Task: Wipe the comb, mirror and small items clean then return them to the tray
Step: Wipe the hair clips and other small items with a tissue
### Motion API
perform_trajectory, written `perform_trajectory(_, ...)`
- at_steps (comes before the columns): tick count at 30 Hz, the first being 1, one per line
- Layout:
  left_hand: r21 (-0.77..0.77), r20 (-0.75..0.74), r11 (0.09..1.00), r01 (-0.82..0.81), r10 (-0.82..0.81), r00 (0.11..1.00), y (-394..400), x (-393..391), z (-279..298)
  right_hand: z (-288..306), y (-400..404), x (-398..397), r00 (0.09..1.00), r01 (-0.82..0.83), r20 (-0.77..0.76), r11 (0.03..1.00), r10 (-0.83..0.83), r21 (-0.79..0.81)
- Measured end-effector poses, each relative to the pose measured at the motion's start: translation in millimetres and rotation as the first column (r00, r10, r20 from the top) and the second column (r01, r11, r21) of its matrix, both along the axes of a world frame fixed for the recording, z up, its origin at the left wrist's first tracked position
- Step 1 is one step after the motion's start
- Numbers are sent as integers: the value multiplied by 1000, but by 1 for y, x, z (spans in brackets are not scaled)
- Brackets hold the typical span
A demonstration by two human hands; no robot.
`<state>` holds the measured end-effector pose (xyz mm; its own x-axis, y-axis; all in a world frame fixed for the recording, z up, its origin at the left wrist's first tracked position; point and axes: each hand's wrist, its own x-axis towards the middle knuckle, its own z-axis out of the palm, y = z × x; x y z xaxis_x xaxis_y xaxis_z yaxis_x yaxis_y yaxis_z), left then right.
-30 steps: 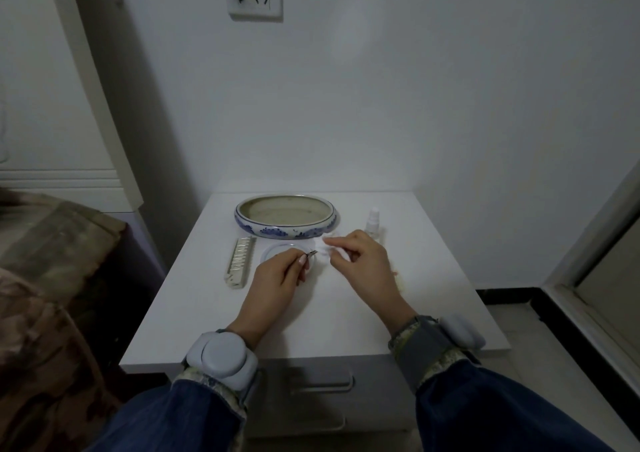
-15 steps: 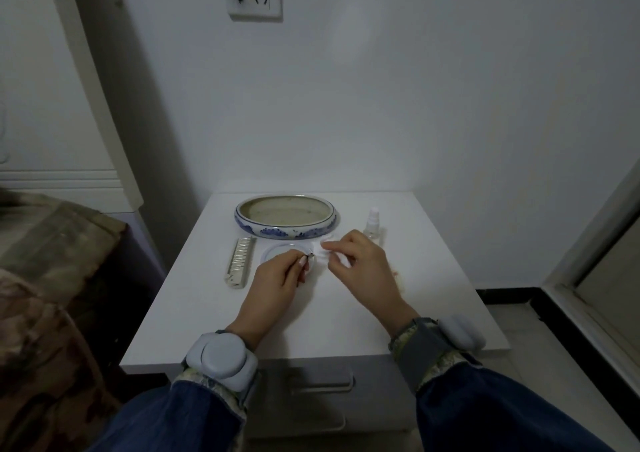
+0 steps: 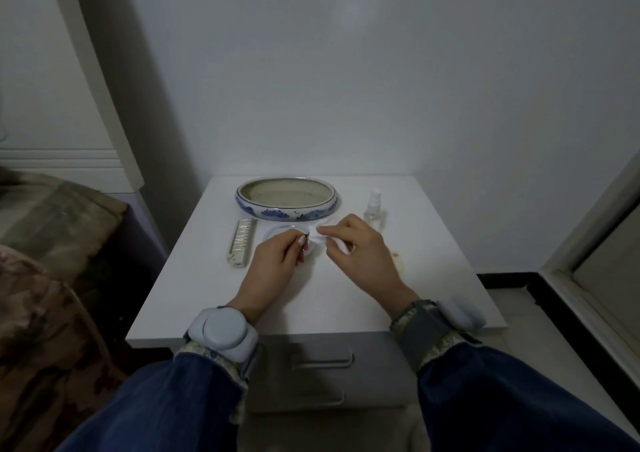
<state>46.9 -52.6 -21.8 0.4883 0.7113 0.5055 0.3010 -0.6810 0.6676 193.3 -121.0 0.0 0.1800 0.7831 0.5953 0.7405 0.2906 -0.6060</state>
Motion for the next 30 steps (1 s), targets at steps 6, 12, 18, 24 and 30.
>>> perform_trajectory(6,-10,15,1000,14,-14,1000,0,0,0,-3,3,16,973,208,-82,972,-218,-111)
perform_trajectory(12,18,-12,1000,-4,4,1000,0,-1,-1,0,-1,7,998,64,-20,998,-63,16)
perform_trajectory(18,-3,-20,1000,21,-21,1000,-2,-2,0,-7,2,8,998,64,21,998,-64,-28)
perform_trajectory(24,16,-44,1000,0,1,999,-1,0,1,-2,0,12,984,169,-57,986,-169,-16)
perform_trajectory(30,6,-56,1000,20,-20,998,-2,-1,-2,-7,-1,3,998,41,39,999,-41,-9)
